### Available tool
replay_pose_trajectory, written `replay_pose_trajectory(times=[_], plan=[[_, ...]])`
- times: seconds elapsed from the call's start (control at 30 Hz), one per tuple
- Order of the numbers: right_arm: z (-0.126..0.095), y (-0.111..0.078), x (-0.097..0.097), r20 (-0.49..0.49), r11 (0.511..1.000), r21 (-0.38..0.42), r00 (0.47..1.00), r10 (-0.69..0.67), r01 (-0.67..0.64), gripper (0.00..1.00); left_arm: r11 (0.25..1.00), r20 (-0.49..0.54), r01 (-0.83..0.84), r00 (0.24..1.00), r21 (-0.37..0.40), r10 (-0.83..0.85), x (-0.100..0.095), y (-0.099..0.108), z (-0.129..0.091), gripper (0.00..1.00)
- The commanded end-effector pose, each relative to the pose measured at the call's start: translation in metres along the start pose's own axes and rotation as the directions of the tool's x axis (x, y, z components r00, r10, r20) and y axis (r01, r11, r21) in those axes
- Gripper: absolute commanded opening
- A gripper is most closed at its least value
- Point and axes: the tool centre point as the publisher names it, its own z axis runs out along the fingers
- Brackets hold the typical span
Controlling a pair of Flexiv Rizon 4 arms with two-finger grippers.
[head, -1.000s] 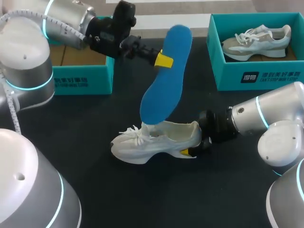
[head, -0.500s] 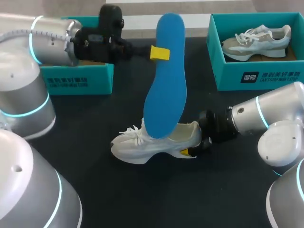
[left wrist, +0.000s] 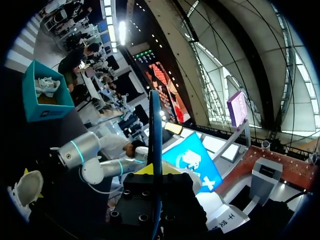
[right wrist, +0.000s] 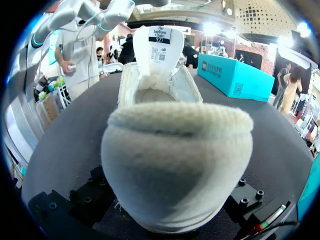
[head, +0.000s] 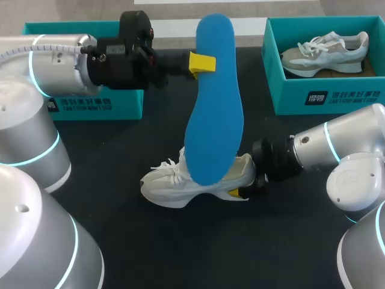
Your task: Take the shoe out of the shoebox, open the shoe tongue, remove and reinsert the insole, then place the shoe into the shoebox
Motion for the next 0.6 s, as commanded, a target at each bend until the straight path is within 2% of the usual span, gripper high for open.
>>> replay_pose_trajectory(times=[0.03,0.3,0.6], plan=[[0.003,-0.001,0.001,0.003,1.000,0.004,1.000,0.001,-0.001,0.00,1.000,-0.005,0.009,1.000,0.012,-0.009,0.005,0.004,0.003,0.00],[0.003,-0.001,0.001,0.003,1.000,0.004,1.000,0.001,-0.001,0.00,1.000,-0.036,0.024,0.999,0.017,-0.023,0.017,0.012,0.015,0.00],[0.003,-0.001,0.001,0.003,1.000,0.004,1.000,0.001,-0.001,0.00,1.000,-0.036,0.024,0.999,0.017,-0.023,0.017,0.012,0.015,0.00]])
